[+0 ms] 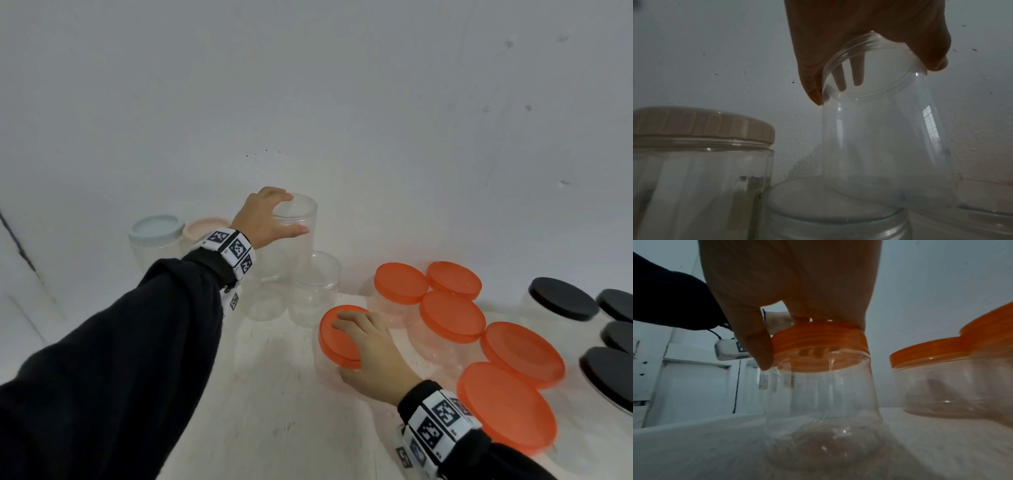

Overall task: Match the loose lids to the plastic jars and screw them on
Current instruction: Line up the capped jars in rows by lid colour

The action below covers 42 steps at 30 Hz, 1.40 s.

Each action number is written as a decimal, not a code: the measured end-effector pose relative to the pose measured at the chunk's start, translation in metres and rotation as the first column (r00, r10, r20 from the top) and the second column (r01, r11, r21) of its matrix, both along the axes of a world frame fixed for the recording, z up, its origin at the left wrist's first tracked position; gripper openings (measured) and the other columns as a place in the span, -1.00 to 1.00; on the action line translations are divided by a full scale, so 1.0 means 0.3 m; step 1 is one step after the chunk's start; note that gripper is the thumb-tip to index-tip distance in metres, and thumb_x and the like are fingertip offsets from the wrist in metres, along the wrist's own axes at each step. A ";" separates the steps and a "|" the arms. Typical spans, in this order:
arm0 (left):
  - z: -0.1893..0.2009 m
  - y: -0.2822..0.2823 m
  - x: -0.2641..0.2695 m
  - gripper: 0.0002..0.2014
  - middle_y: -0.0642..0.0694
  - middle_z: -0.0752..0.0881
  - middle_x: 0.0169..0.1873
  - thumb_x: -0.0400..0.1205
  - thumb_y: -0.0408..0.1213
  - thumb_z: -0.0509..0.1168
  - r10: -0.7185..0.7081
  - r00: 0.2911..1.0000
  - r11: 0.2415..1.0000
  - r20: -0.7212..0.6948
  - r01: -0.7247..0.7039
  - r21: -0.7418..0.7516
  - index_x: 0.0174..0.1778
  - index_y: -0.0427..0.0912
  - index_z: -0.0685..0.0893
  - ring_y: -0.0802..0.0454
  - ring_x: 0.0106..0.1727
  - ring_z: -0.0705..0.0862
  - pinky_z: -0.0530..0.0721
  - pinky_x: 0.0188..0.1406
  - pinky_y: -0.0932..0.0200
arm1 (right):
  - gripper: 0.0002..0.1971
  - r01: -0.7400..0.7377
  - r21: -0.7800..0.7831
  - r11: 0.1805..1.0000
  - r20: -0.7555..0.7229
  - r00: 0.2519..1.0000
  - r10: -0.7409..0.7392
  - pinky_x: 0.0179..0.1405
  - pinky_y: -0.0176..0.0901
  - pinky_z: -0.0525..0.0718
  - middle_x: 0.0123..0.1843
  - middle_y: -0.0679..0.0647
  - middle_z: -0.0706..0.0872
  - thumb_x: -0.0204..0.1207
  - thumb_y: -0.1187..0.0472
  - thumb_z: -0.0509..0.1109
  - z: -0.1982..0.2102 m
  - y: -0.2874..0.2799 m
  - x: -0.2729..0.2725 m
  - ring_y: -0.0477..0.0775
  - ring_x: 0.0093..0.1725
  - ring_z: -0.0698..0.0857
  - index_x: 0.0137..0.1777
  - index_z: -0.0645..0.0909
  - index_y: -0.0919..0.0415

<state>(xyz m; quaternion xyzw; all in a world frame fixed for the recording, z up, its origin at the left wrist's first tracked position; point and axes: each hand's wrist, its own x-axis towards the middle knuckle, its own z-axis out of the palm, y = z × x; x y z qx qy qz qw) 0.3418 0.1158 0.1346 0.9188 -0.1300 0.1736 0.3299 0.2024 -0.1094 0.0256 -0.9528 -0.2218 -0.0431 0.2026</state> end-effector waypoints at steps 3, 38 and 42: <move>-0.005 0.001 0.001 -0.32 0.01 0.42 0.44 0.34 0.02 0.55 0.002 1.000 1.000 0.003 -0.002 -0.002 0.37 -0.05 0.54 -0.03 0.48 0.32 0.24 0.41 0.17 | -0.32 -0.077 0.029 0.997 0.042 0.996 0.076 0.50 0.02 0.21 0.48 0.02 0.41 0.23 0.14 0.39 -0.018 0.045 0.001 0.19 0.46 0.31 0.44 0.46 0.15; -0.034 0.011 0.029 -0.33 -0.03 0.45 0.41 0.32 0.02 0.57 -0.038 0.998 0.999 0.057 0.039 -0.021 0.34 -0.06 0.56 -0.08 0.44 0.35 0.21 0.35 0.26 | -0.51 0.354 -0.120 0.927 0.011 0.935 -0.355 0.54 0.00 0.18 0.64 0.08 0.21 0.66 0.13 0.21 0.038 -0.041 0.286 0.13 0.63 0.12 0.57 0.29 0.08; -0.035 0.013 0.030 -0.28 -0.02 0.45 0.41 0.29 0.08 0.57 -0.040 0.998 0.999 0.051 0.041 -0.018 0.35 -0.06 0.56 -0.07 0.45 0.35 0.21 0.36 0.26 | -0.53 0.361 -0.079 0.929 0.035 0.932 -0.360 0.55 -0.03 0.16 0.62 0.11 0.26 0.63 0.18 0.24 0.025 -0.029 0.288 0.15 0.61 0.15 0.55 0.34 0.11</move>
